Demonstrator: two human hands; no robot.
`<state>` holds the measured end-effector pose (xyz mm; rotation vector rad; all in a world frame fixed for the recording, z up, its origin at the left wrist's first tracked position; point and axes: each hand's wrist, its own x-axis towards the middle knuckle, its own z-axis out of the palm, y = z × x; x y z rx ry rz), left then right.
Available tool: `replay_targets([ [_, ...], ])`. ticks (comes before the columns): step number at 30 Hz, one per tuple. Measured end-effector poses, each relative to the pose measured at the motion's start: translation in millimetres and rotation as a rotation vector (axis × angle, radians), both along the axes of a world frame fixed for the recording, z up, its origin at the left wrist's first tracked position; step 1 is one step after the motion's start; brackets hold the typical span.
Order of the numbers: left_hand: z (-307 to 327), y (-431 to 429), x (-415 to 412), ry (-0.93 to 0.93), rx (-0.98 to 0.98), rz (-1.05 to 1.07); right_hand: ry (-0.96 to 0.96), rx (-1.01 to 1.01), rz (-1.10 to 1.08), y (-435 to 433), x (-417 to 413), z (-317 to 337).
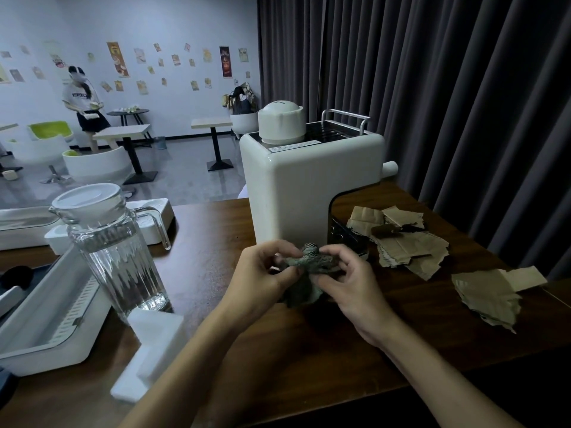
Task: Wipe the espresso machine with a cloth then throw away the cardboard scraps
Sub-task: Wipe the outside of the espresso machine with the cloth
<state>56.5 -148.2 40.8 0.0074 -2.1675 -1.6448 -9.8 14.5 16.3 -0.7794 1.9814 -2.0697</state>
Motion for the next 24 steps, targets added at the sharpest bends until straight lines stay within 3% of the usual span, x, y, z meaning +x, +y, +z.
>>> replay_targets([
  [3,0,-1,1,-0.118,0.282,-0.074,0.101,0.01,-0.106,1,3,6],
  [5,-1,-1,0,-0.085,0.276,-0.078,0.091,0.018,-0.089,3,4,8],
  [10,-10,2,-8,-0.032,0.241,0.036,-0.285,-0.262,0.204,7,3,9],
  [15,-10,9,-11,0.052,0.145,0.084,-0.231,-0.244,0.106,1,1,-1],
  [19,-7,9,-10,0.015,0.063,0.033,-0.21,-0.211,0.126,2,0,-7],
  [22,-2,6,-5,0.033,-0.103,0.021,-0.195,-0.175,-0.019,2,-6,-14],
  [24,5,3,-2,0.158,-0.319,0.113,-0.168,-0.107,-0.207,3,-13,-19],
])
